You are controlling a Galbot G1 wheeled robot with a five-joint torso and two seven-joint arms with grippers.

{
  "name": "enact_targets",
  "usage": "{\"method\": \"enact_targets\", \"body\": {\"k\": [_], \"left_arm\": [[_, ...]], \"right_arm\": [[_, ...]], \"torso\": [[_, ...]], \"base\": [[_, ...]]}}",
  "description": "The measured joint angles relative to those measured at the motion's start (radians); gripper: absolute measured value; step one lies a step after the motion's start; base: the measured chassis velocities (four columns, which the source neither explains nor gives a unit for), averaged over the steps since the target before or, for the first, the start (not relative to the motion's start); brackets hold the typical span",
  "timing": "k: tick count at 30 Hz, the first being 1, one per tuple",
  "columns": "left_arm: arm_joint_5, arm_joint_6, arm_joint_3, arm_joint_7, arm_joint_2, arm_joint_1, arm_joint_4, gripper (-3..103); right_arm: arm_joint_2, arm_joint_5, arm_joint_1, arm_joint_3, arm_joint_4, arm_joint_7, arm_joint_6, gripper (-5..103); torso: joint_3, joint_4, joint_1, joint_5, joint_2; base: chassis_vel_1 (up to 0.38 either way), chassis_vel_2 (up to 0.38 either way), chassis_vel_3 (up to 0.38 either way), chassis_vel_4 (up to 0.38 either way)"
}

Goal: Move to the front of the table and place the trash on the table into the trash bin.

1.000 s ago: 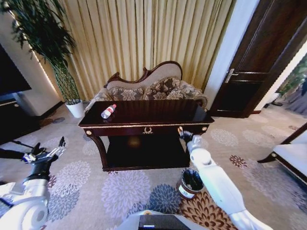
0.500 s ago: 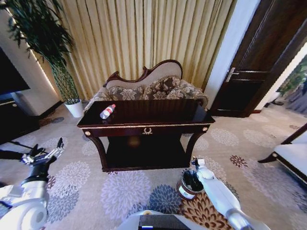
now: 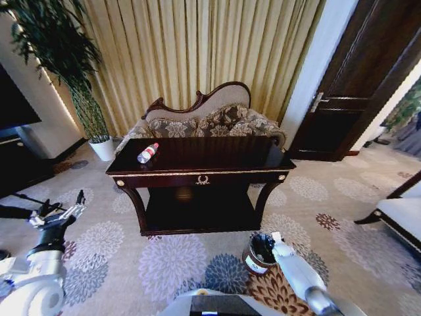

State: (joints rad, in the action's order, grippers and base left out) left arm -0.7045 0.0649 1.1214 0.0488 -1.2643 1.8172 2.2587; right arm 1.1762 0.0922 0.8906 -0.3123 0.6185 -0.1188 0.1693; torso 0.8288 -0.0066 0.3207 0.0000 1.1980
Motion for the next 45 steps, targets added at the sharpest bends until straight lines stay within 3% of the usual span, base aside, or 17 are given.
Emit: {"method": "enact_targets", "body": {"k": [2,8,10,17,19,21,27,29,30,36,45], "left_arm": [[0.001,0.001,0.000,-0.001,0.000,0.000,-0.003,100],[0.001,0.001,0.000,-0.002,0.002,-0.003,-0.004,100],[0.001,0.001,0.000,-0.003,0.004,-0.005,-0.005,100],[0.003,0.000,-0.003,-0.005,0.006,-0.006,-0.006,100],[0.003,0.000,-0.003,-0.005,0.008,-0.007,-0.006,100],[0.003,0.000,-0.003,-0.005,0.009,-0.007,-0.006,100],[0.003,-0.001,-0.002,-0.006,0.011,-0.008,-0.006,100],[0.003,-0.001,-0.002,-0.006,0.011,-0.008,-0.006,100],[0.003,-0.001,-0.002,-0.006,0.010,-0.008,-0.005,100],[0.006,-0.001,-0.009,-0.008,0.007,-0.008,-0.004,100],[0.007,-0.001,-0.009,-0.009,0.008,-0.005,0.006,100]], "right_arm": [[-0.003,-0.001,0.001,0.000,0.004,0.000,0.007,1],[-0.006,-0.005,0.008,0.000,0.015,0.000,0.012,14],[-0.002,-0.010,0.016,0.000,0.024,0.000,0.012,25],[0.002,-0.010,0.020,0.001,0.035,0.000,0.013,47],[0.003,-0.009,0.017,0.002,0.035,0.000,0.013,63],[0.003,-0.009,0.016,0.003,0.035,0.000,0.013,63],[0.000,-0.002,0.007,0.005,0.033,0.000,0.013,90],[0.000,-0.001,0.006,0.005,0.032,0.000,0.013,90],[0.000,0.000,0.005,0.005,0.031,0.000,0.013,98],[0.009,0.043,-0.001,0.004,0.031,0.000,0.031,100],[0.053,0.268,-0.046,-0.010,-0.002,0.000,0.180,100]], "torso": [[0.000,0.0001,0.000,0.0000,0.000],[0.000,0.0001,0.000,0.0000,0.000],[0.000,0.0000,0.000,-0.0001,0.000],[0.000,0.0001,0.000,0.0000,0.000],[0.000,0.0000,0.000,0.0000,0.000],[0.000,0.0001,0.000,0.0000,0.000],[0.000,0.0001,0.000,0.0000,0.000],[0.000,0.0002,0.000,0.0000,0.000],[0.000,0.0001,0.000,0.0000,0.000],[0.000,-0.0001,0.000,-0.0001,0.000],[0.000,0.0000,0.000,0.0001,0.000]], "base": [[0.000,0.000,0.000,0.000],[0.000,0.000,0.000,0.000],[0.000,0.000,0.000,0.000],[0.000,0.000,0.000,0.000],[0.000,0.000,0.000,0.000],[0.000,0.000,0.000,0.000],[0.000,0.000,0.000,0.000],[0.000,0.000,0.000,0.000],[0.000,0.000,0.000,0.000],[0.000,0.000,0.000,0.000],[0.000,0.000,0.000,0.000]]}}
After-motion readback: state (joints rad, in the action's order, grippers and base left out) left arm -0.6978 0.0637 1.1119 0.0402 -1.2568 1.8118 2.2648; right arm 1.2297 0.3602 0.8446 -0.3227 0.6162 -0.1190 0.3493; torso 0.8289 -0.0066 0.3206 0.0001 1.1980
